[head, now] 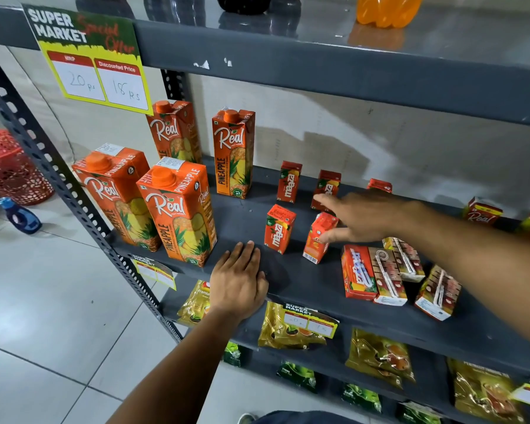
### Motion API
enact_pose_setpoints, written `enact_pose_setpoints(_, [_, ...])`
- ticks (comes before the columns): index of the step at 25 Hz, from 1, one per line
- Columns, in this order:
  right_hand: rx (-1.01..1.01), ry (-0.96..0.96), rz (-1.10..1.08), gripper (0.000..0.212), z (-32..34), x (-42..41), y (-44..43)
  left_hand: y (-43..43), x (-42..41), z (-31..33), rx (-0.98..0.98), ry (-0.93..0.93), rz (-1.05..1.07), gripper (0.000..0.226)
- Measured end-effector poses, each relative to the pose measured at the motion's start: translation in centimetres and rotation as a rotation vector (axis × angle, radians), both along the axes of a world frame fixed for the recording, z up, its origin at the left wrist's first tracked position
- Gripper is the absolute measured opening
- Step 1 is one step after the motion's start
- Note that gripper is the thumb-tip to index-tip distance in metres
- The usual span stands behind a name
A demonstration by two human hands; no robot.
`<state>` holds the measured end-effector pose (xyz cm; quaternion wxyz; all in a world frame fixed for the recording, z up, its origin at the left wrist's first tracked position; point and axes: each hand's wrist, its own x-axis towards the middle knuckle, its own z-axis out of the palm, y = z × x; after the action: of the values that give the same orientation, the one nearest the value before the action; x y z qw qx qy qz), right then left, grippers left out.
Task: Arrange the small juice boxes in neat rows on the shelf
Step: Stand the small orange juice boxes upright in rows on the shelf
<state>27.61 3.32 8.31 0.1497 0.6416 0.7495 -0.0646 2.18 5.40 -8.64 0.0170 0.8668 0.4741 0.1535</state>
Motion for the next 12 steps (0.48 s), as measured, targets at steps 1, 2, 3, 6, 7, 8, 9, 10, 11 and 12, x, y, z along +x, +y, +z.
enact_pose_setpoints(1, [-0.016, 0.009, 0.016, 0.096, 0.03, -0.08, -0.11, -0.03, 0.01, 0.03, 0.0, 0.004, 0.0, 0.055])
enact_pose_setpoints(2, [-0.03, 0.012, 0.052, 0.089, 0.04, -0.17, -0.14, -0.03, 0.02, 0.04, 0.001, 0.005, 0.002, 0.055])
enact_pose_setpoints(3, [-0.044, 0.019, 0.083, 0.077, 0.05, -0.28, -0.12, -0.02, 0.04, 0.05, 0.003, 0.004, 0.005, 0.055])
enact_pose_setpoints(6, [-0.015, 0.026, 0.065, 0.045, 0.09, -0.52, -0.01, -0.06, 0.05, 0.05, 0.008, 0.0, 0.004, 0.055])
enact_pose_setpoints(7, [-0.001, 0.031, 0.044, 0.04, 0.05, -0.69, -0.02, -0.08, 0.02, 0.02, 0.007, -0.002, 0.005, 0.055])
enact_pose_setpoints(8, [0.011, 0.042, 0.024, 0.038, -0.04, -0.86, -0.07, -0.08, 0.02, 0.02, 0.008, -0.003, 0.006, 0.055])
enact_pose_setpoints(9, [0.02, 0.045, 0.005, 0.038, -0.16, -1.0, -0.1, -0.06, 0.03, 0.0, 0.008, -0.002, 0.007, 0.055])
enact_pose_setpoints(10, [0.03, 0.041, -0.011, 0.04, -0.29, -1.07, -0.09, -0.04, 0.04, -0.01, 0.009, 0.0, 0.009, 0.055])
enact_pose_setpoints(11, [0.032, 0.032, -0.027, 0.043, -0.51, -1.08, -0.08, -0.05, 0.07, -0.02, 0.009, 0.001, 0.009, 0.055])
enact_pose_setpoints(12, [0.028, 0.03, -0.041, 0.048, -0.75, -0.97, -0.1, -0.07, 0.1, -0.03, 0.01, -0.001, 0.007, 0.054])
